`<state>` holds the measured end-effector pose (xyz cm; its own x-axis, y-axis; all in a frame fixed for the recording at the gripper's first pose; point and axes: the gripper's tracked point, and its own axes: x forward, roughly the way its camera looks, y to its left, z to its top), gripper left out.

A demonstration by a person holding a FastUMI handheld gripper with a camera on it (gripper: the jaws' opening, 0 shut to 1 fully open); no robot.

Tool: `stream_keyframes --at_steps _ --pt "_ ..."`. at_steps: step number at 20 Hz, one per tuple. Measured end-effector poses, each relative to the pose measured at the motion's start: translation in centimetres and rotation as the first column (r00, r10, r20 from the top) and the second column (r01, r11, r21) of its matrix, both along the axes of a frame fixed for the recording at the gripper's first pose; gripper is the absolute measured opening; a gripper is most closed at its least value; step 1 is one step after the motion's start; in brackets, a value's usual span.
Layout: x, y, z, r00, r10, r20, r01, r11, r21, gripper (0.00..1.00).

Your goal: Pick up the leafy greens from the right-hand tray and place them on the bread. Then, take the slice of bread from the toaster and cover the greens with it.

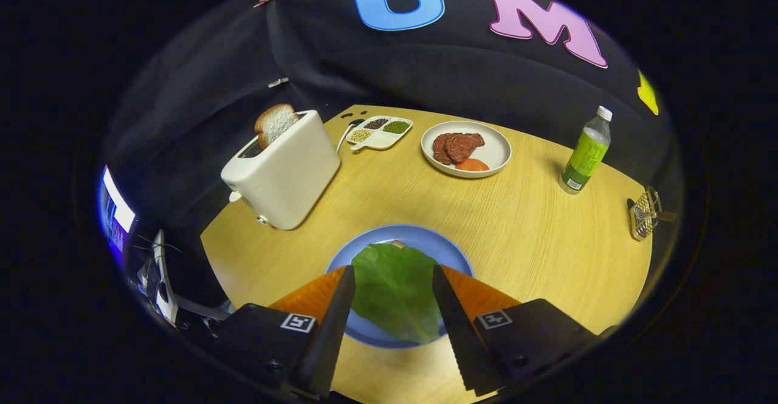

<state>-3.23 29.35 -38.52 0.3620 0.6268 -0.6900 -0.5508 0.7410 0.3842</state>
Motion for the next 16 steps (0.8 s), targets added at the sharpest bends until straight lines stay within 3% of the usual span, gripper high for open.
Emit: stream_keyframes --at_steps 6,11,16 --pt "1.9 0.4 6.3 0.992 -0.038 0.122 0.027 0.996 0.090 0.81" --pt "7.0 1.5 16.3 0.937 -0.095 0.335 0.044 0.986 0.158 0.85" --pt "9.3 6.4 22.9 0.902 -0.095 0.420 0.008 0.979 0.205 0.89"
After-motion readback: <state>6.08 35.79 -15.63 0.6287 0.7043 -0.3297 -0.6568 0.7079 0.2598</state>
